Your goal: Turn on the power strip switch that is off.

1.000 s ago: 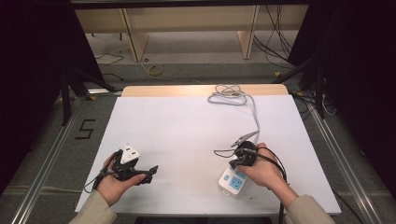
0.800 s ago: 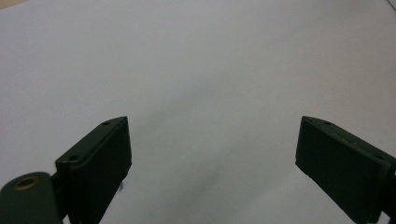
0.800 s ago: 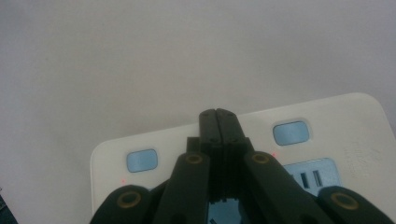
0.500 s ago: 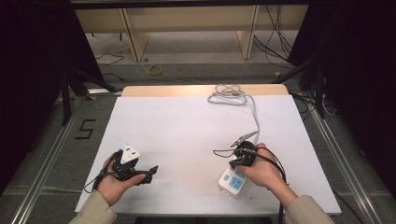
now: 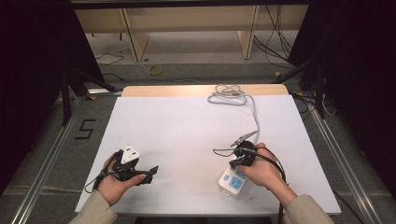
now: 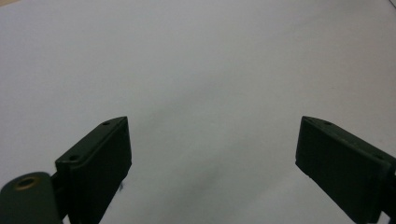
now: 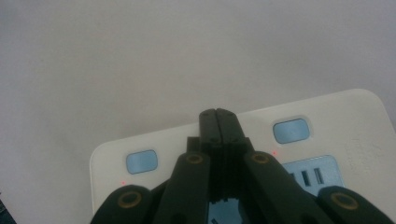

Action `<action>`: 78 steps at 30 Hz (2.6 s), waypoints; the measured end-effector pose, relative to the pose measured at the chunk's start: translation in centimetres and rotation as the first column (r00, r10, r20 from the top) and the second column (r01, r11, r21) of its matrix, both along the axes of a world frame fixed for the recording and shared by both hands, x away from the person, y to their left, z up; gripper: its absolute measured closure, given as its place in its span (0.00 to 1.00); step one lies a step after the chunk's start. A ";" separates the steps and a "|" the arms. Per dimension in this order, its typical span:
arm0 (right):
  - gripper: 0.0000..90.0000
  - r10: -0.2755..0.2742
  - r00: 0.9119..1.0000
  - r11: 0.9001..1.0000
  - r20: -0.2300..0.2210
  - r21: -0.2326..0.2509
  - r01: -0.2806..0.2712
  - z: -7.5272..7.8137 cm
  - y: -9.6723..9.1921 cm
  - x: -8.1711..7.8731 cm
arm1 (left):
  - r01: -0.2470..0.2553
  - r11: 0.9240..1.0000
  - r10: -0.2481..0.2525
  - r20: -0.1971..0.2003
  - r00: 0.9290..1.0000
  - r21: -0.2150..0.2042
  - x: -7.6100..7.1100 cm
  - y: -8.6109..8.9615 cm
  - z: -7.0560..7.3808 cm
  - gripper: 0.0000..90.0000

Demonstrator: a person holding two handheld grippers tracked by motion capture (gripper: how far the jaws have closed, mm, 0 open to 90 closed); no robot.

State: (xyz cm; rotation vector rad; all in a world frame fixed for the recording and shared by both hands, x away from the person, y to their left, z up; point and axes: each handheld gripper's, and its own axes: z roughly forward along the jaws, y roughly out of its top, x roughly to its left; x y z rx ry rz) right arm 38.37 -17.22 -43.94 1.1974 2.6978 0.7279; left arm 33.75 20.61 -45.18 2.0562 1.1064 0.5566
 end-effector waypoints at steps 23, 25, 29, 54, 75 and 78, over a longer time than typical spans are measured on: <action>1.00 0.002 1.000 1.000 -0.018 -0.023 -0.002 0.0 0.2 0.2 | -0.005 1.000 0.005 0.001 1.000 -0.003 0.0 -0.1 0.0 0.11; 1.00 0.001 1.000 1.000 -0.018 -0.023 -0.002 0.0 0.3 0.2 | -0.004 1.000 0.004 0.001 1.000 -0.002 0.0 -0.1 0.0 0.11; 1.00 0.006 1.000 1.000 -0.008 -0.029 -0.007 0.0 0.3 0.1 | -0.004 1.000 0.004 0.003 1.000 -0.002 0.0 -0.1 0.0 0.11; 0.92 -0.004 0.998 0.998 0.061 0.061 0.001 0.3 -0.8 -0.2 | 0.004 1.000 -0.004 0.000 1.000 0.003 0.0 -0.1 0.0 0.11; 0.71 -0.062 0.986 0.985 0.156 0.169 0.036 0.8 -3.1 -0.9 | 0.000 1.000 0.000 -0.002 1.000 0.001 0.0 0.0 -0.1 0.11; 0.69 -0.070 0.983 0.983 0.171 0.181 0.038 0.9 -3.3 -1.0 | -0.001 1.000 0.001 -0.001 1.000 0.001 0.0 0.0 0.0 0.11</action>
